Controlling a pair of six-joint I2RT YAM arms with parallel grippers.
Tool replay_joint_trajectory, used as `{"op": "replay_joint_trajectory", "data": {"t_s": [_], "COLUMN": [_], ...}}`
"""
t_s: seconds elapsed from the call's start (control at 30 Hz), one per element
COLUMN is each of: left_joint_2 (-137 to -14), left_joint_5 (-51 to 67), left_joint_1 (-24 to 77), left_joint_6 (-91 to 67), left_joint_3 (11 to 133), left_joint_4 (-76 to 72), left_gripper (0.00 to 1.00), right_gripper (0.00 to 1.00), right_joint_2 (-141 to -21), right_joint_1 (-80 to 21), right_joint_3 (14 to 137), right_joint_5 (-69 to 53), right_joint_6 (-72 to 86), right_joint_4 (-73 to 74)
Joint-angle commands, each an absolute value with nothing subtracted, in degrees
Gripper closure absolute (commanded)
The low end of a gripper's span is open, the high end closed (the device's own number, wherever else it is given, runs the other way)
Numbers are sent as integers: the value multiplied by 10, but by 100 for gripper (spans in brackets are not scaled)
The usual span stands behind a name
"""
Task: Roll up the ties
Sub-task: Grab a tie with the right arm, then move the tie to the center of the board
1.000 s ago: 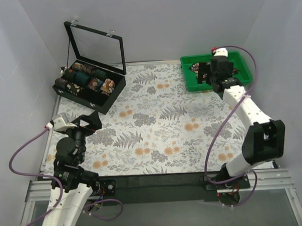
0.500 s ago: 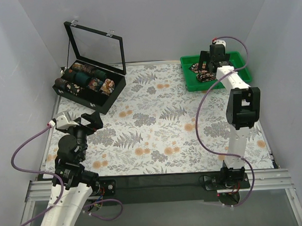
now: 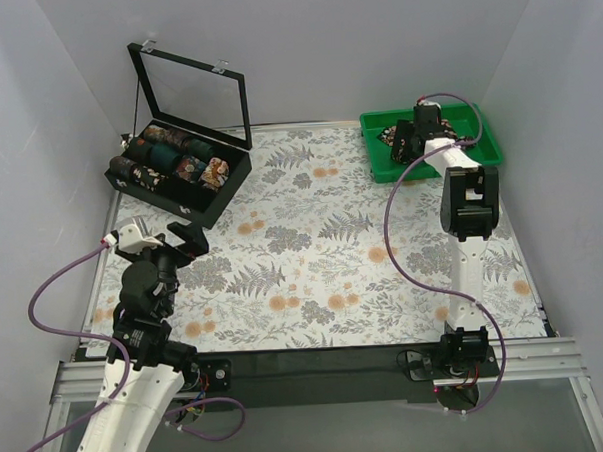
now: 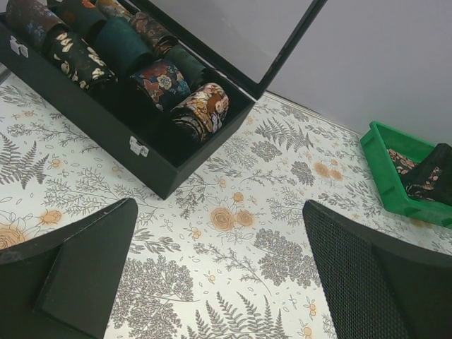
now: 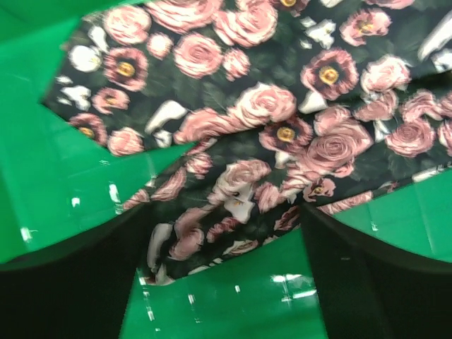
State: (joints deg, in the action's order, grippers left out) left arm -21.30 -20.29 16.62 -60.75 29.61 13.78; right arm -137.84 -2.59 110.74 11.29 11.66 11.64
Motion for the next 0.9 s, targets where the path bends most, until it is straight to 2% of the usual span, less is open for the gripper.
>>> {"op": "replay_joint_trajectory", "data": {"t_s": [0.0, 0.03, 0.07, 0.13, 0.17, 0.23, 0.3, 0.33, 0.7, 0.87], "left_joint_2": [-217, -217, -216, -214, -213, -211, -209, -207, -179, -168], "left_joint_5": [-200, -200, -200, -199, -199, -198, -199, -198, -195, -196], "left_joint_1": [168, 167, 167, 167, 167, 168, 167, 167, 167, 168], "left_joint_6": [-599, -599, -599, -599, -599, -600, -599, -599, -601, -603], "left_joint_3": [294, 294, 294, 295, 294, 294, 294, 294, 292, 291], "left_joint_4": [129, 129, 128, 129, 129, 129, 129, 129, 130, 132], "left_gripper": [2, 2, 2, 2, 2, 2, 2, 2, 2, 2], "right_gripper": [27, 33, 47, 61, 72, 78, 94, 99, 99, 99], "right_joint_2": [-1386, -1386, -1387, -1387, -1386, -1384, -1380, -1376, -1165, -1036], "right_joint_1": [-23, -23, -21, -22, -22, -22, -22, -22, -33, -62], "right_joint_3": [1139, 1140, 1140, 1140, 1140, 1140, 1139, 1137, 1102, 1039], "right_joint_5": [76, 67, 55, 49, 42, 36, 28, 26, -55, -102], "right_joint_6": [127, 124, 124, 121, 120, 117, 115, 113, 82, 64], "right_joint_4": [105, 106, 107, 106, 107, 110, 109, 109, 83, 84]}}
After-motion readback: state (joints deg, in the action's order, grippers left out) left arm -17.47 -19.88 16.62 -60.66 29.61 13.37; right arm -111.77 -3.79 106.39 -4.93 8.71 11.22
